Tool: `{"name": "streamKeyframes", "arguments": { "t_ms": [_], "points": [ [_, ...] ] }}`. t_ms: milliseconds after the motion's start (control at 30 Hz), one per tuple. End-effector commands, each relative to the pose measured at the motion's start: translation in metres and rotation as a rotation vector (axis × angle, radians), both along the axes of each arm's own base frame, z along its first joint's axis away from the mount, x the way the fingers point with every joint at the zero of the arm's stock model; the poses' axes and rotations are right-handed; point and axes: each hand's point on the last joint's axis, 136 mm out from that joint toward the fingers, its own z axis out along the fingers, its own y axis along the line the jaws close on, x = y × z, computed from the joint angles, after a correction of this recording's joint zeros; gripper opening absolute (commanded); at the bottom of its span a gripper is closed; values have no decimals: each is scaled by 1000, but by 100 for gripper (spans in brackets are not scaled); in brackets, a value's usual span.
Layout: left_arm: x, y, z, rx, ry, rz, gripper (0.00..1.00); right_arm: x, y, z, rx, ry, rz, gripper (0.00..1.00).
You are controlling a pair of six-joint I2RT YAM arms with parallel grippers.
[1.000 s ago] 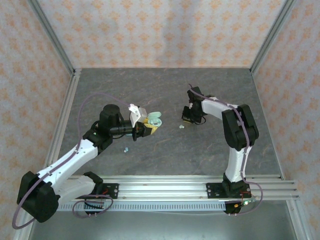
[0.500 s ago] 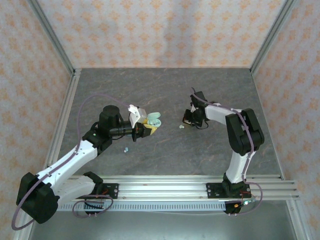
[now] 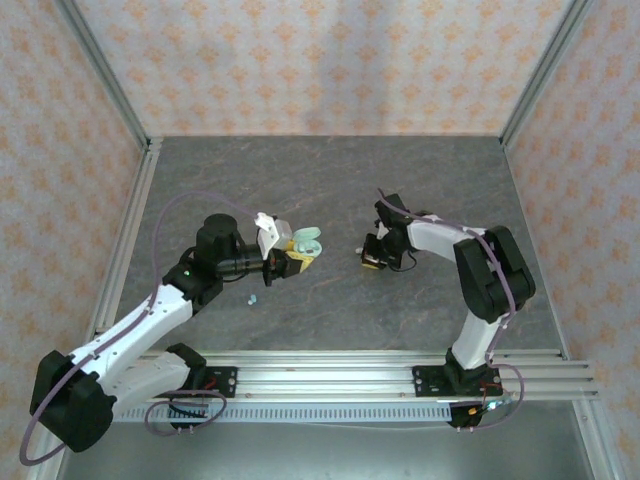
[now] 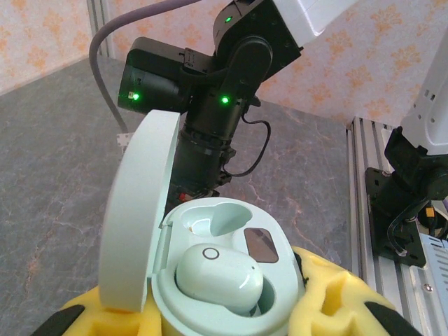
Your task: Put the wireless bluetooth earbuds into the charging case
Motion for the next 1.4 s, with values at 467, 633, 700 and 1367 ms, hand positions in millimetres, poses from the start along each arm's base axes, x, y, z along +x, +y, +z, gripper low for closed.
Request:
{"name": "streamKeyframes", "arguments": {
  "t_ms": [467, 633, 700, 1367],
  "points": [
    [-3, 4, 6, 0, -51, 16, 9, 11, -10, 38, -33, -77, -131, 13],
    [-3, 3, 5, -3, -48, 14, 9, 17, -7, 29, -41, -96, -112, 19],
    [-3, 3, 4, -3, -43, 14, 9, 17, -4, 28, -36, -88, -101, 19],
    [7, -5, 5, -1, -15, -1, 9, 18, 2, -16, -189, 7, 4, 4]
  ]
}}
